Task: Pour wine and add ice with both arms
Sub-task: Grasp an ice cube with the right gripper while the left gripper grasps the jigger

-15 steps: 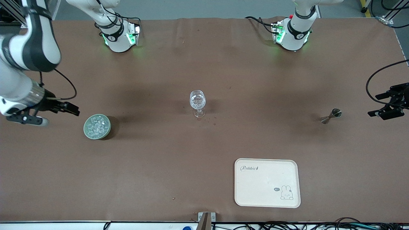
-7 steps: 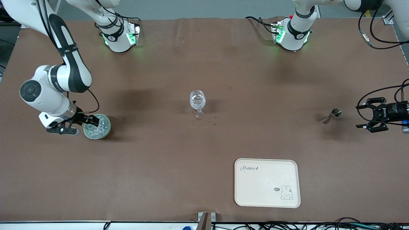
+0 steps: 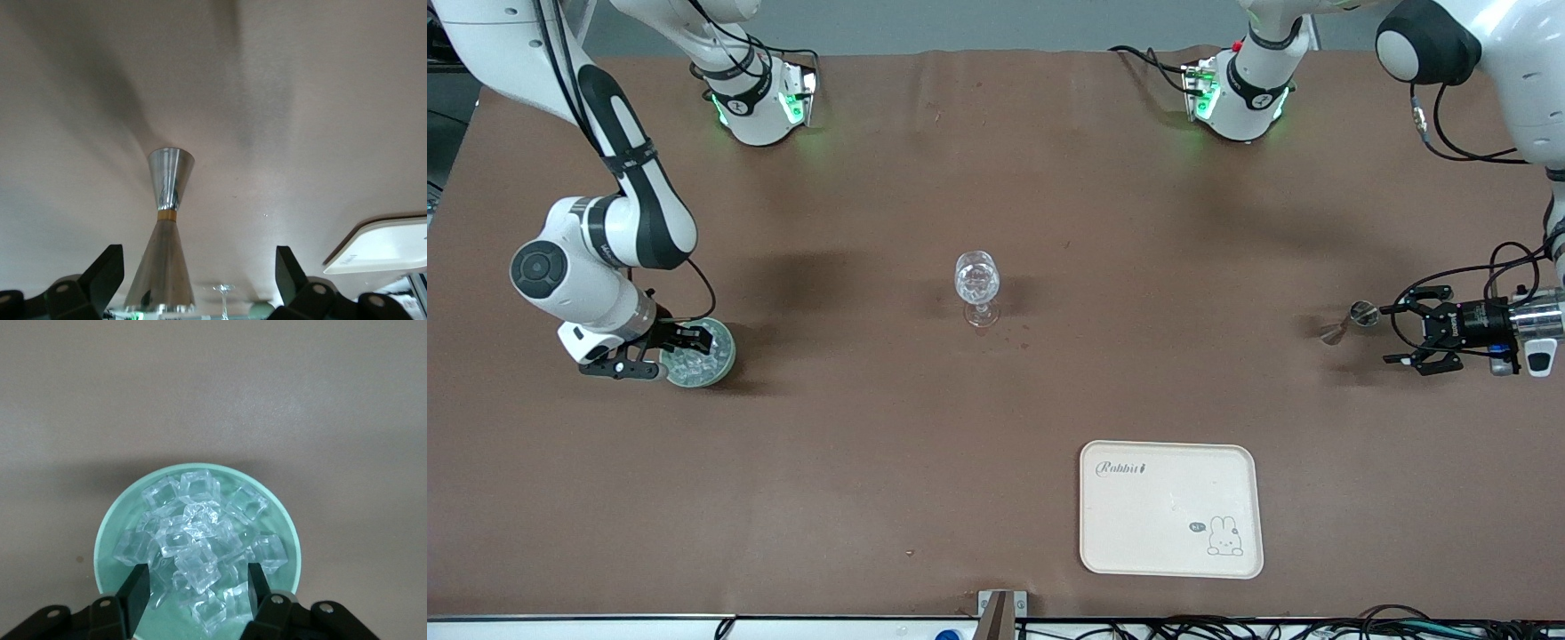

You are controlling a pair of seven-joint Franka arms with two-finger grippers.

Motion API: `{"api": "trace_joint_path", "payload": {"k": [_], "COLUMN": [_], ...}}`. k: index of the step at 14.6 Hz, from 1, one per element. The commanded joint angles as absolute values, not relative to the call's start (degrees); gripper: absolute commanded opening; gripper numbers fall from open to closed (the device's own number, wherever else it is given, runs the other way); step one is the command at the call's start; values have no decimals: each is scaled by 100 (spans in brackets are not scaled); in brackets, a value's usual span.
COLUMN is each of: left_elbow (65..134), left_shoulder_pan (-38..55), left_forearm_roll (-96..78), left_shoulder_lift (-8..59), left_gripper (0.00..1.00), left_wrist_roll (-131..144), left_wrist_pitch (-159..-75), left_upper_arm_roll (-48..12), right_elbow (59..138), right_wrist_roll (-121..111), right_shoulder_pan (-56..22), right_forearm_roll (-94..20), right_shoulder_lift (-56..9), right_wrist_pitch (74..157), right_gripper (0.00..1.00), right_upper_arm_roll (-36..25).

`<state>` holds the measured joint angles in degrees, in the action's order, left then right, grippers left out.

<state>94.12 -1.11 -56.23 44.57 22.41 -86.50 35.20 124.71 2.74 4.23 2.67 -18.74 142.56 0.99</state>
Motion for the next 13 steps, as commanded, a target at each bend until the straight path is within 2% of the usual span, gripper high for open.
{"api": "trace_joint_path", "payload": {"k": [1, 6, 8, 11, 13], "left_elbow": [9404, 9413, 9439, 9606, 9615], "left_shoulder_pan": [-210, -343, -343, -352, -360], "left_forearm_roll": [-6002, -6529, -6679, -6986, -7075], "left_shoulder_lift": [4745, 5211, 5273, 5291, 5291], "left_gripper": [100, 100, 100, 93, 88], "left_wrist_roll": [2023, 1626, 1679, 1775, 1889], "left_wrist_pitch": [-8254, -7683, -7559, -7523, -7480], "left_upper_arm_roll": [3595, 3595, 3595, 3560, 3560], "right_elbow": [12612, 12621, 12621, 12621, 12612], "right_wrist_roll": [246, 264, 307, 334, 343], "right_shoulder_pan": [387, 396, 387, 378, 378], "right_forearm_roll": [325, 316, 316, 316, 316], "right_shoulder_lift": [-1924, -2074, -2074, -2074, -2066], "right_wrist_pitch": [14467, 14520, 14511, 14502, 14502], "right_gripper": [62, 57, 48, 26, 22], "right_upper_arm_roll": [70, 70, 79, 79, 79]}}
